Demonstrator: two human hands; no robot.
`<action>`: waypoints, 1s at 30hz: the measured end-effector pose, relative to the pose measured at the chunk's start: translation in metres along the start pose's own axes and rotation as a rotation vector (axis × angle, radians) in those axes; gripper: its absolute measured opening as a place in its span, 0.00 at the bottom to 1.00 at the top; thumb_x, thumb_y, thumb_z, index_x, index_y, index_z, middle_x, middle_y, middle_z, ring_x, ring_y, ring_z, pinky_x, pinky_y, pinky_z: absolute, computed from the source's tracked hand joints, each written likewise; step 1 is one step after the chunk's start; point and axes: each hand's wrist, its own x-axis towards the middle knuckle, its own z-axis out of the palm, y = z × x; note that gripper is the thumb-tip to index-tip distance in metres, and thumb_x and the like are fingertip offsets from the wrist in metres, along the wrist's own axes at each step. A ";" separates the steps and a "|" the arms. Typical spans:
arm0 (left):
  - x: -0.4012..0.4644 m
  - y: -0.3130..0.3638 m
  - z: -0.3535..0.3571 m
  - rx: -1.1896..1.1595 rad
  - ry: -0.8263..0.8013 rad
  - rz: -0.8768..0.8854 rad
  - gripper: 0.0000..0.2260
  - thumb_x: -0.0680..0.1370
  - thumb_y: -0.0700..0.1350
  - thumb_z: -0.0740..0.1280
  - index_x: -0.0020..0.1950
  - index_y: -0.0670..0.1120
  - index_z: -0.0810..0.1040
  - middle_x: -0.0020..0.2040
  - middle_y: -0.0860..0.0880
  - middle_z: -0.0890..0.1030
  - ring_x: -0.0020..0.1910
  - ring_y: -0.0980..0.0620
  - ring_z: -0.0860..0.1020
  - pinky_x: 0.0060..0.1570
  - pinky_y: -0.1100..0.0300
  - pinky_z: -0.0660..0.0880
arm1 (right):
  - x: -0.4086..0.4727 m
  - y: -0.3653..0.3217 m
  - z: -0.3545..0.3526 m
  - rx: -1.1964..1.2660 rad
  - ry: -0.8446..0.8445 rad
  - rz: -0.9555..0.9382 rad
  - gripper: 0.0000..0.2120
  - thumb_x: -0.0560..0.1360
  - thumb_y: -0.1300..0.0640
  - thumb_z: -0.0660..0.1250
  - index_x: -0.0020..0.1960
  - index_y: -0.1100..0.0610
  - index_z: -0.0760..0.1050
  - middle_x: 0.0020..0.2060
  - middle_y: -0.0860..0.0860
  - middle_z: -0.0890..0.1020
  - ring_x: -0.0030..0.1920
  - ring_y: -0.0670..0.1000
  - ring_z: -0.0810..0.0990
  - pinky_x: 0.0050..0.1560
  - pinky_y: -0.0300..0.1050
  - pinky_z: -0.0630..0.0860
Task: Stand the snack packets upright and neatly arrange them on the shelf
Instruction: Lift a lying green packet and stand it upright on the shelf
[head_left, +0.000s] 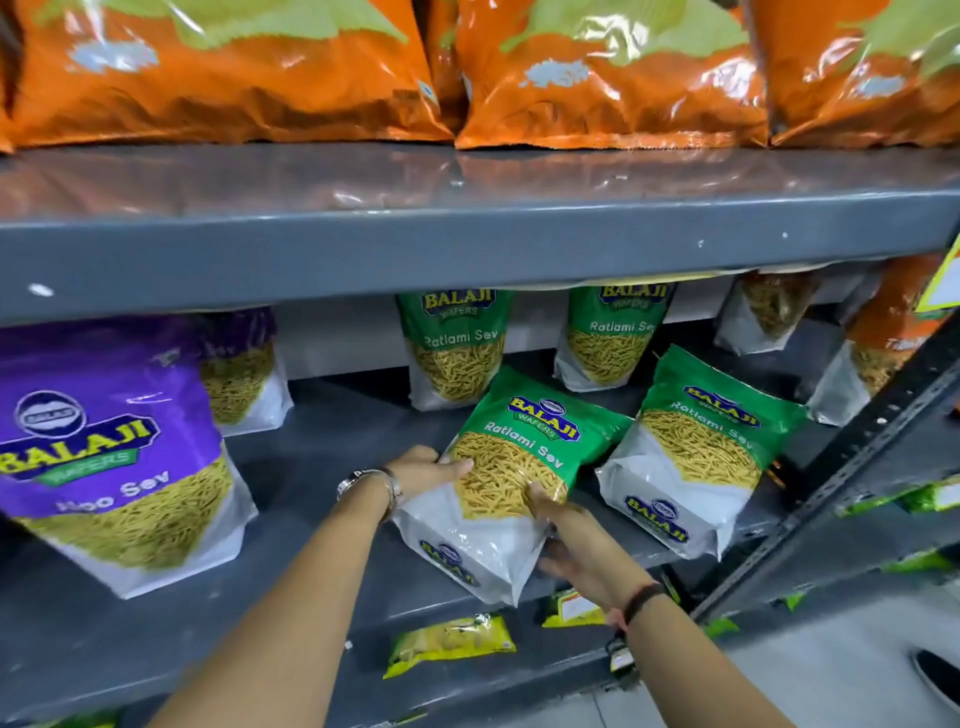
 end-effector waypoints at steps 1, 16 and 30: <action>0.004 -0.001 -0.001 -0.028 -0.026 0.010 0.19 0.70 0.54 0.69 0.47 0.37 0.78 0.52 0.39 0.79 0.48 0.47 0.76 0.49 0.55 0.73 | 0.001 0.000 0.001 0.025 -0.026 -0.010 0.19 0.73 0.51 0.64 0.60 0.60 0.71 0.53 0.55 0.80 0.51 0.55 0.79 0.53 0.55 0.76; -0.106 -0.021 0.022 -0.351 -0.117 0.117 0.13 0.66 0.33 0.72 0.43 0.49 0.75 0.39 0.53 0.83 0.41 0.55 0.79 0.35 0.61 0.78 | -0.075 0.007 -0.027 -0.126 -0.244 -0.367 0.14 0.71 0.66 0.65 0.55 0.55 0.72 0.45 0.48 0.82 0.40 0.42 0.82 0.34 0.33 0.77; -0.118 -0.014 0.031 -0.354 0.290 0.345 0.22 0.58 0.35 0.78 0.40 0.55 0.74 0.51 0.45 0.79 0.55 0.46 0.75 0.56 0.51 0.75 | -0.077 -0.032 -0.021 -0.318 -0.335 -0.602 0.25 0.71 0.69 0.64 0.61 0.50 0.63 0.56 0.47 0.76 0.56 0.42 0.76 0.56 0.36 0.75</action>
